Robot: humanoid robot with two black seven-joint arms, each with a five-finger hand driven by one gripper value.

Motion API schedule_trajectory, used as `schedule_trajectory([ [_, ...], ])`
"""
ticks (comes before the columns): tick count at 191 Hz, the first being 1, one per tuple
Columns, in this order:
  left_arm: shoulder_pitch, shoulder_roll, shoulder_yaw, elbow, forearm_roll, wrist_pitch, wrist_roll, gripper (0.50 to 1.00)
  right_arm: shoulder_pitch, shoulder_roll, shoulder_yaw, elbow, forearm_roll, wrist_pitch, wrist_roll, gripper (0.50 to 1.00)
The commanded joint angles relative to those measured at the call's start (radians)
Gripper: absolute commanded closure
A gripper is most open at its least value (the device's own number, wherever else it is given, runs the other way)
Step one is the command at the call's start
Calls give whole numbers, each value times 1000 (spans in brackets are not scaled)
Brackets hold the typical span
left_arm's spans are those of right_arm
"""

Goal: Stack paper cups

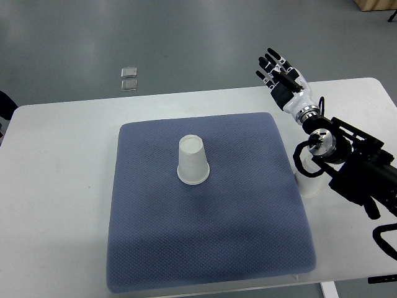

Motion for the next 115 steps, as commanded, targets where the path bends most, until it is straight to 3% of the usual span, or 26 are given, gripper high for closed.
schedule_trajectory([
  [1, 0, 0, 2, 0, 0, 0, 0, 500, 0, -1, 0, 0, 1, 0, 0, 589],
  [115, 0, 0, 2, 9, -2, 2, -2, 500, 9, -1, 0, 0, 0, 2, 0, 589],
])
